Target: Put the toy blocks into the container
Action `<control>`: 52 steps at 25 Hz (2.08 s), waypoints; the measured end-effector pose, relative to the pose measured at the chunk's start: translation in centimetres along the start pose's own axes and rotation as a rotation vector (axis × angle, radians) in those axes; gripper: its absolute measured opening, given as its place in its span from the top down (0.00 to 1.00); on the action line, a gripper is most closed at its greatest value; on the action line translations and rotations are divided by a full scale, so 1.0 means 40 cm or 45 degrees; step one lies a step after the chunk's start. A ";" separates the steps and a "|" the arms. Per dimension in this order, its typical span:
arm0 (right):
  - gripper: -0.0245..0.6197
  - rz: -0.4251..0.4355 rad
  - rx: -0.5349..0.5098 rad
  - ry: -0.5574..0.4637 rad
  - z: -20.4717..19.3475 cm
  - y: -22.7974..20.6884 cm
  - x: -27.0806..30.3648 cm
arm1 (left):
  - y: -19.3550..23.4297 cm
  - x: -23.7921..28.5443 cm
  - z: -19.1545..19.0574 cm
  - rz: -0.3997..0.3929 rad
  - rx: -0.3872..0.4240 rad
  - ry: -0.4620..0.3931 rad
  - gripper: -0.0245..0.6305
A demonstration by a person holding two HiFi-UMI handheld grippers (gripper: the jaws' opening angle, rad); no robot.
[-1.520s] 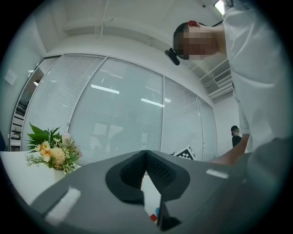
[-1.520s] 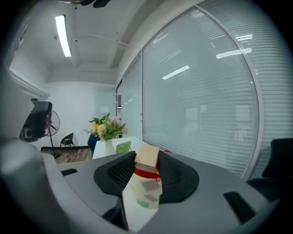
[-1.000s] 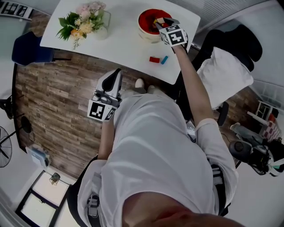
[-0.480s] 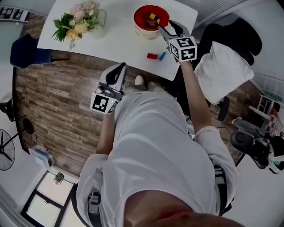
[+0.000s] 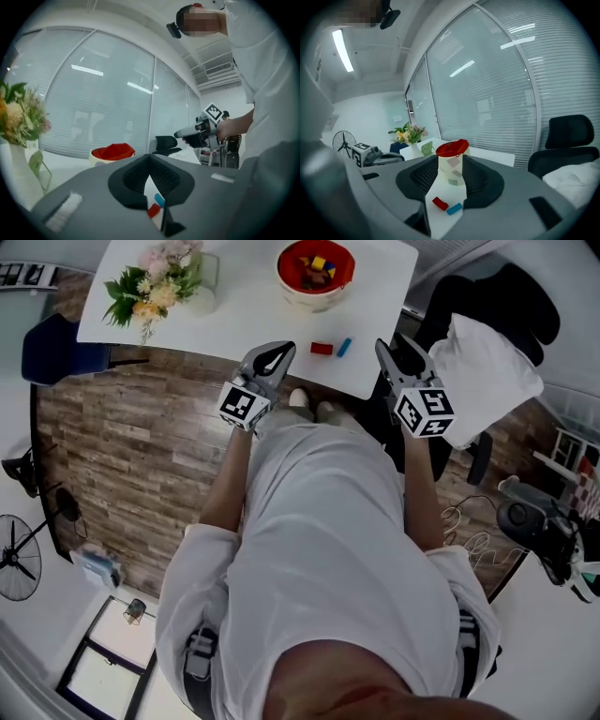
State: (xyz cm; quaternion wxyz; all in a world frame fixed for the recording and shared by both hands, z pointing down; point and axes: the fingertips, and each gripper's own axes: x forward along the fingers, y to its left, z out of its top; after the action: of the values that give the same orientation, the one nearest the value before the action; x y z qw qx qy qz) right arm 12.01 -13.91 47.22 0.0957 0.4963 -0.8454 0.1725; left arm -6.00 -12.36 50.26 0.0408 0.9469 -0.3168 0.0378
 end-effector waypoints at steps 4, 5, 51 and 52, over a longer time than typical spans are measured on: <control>0.71 -0.041 -0.001 -0.011 -0.001 -0.007 -0.079 | 0.001 0.074 -0.134 -0.121 -0.021 0.140 0.92; 0.71 -0.050 0.008 -0.018 0.000 -0.008 -0.096 | 0.002 0.092 -0.167 -0.142 -0.019 0.179 0.86; 0.75 0.050 0.091 -0.061 -0.017 0.069 -0.180 | 0.121 0.157 0.099 0.043 0.100 0.041 0.74; 0.75 0.062 0.084 -0.063 -0.013 0.073 -0.174 | 0.145 0.171 0.119 0.070 0.095 0.032 0.74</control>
State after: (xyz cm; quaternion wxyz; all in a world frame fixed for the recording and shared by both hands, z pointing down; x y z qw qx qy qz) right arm 12.84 -6.80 44.82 0.0540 0.4824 -0.8533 0.1904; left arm -3.84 -21.56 46.52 0.0083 0.9381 -0.3407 0.0625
